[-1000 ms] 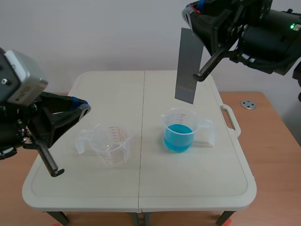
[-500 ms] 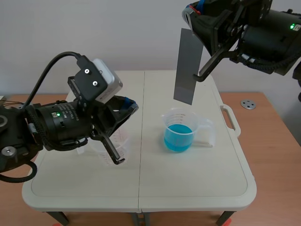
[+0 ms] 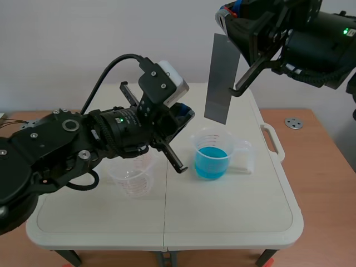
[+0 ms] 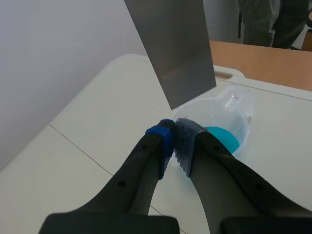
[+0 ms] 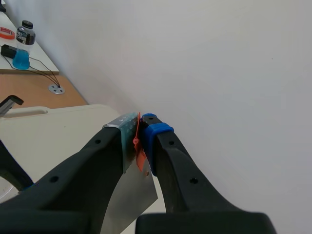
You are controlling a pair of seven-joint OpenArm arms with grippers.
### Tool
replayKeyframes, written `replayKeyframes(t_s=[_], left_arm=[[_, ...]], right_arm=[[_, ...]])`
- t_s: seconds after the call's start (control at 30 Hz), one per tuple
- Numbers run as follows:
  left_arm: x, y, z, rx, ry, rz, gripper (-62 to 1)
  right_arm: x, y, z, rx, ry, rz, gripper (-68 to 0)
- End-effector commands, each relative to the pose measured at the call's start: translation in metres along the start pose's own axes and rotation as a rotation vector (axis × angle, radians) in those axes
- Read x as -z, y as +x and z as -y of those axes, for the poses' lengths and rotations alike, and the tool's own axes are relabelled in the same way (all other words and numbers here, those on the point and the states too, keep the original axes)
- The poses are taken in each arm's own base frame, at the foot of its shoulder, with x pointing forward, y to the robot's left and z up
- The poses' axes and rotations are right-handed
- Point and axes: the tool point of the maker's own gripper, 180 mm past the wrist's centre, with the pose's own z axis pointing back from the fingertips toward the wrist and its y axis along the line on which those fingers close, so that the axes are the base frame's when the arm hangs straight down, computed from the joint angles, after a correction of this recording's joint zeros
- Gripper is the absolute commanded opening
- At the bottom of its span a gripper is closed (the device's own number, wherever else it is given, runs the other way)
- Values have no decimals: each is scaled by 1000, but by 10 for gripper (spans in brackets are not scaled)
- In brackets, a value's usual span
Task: Hold the metal plate by the orange handle, dip it into the blue solution, take it out and point at it, then put the plate back in the beaker on the left.
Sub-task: 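Raise the plate and point at it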
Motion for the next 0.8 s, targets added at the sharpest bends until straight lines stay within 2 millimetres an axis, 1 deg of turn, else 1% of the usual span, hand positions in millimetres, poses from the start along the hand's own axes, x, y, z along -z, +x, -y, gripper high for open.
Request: replayKeyframes(t_s=[0.0,0.23,0.47,0.77], left_arm=[[3,13,-3,-3,8,37,-581],[11,18,0,-13,-8,48,-581],[14,21,4,5,-13,51,-581],[14,20,4,14,-13,46,-581]], right_arm=[[0,15,5,-23,-2,46,-662],[0,15,5,-23,-2,47,-662],[0,15,5,-23,-2,47,-662],[0,15,5,-23,-2,47,-662]])
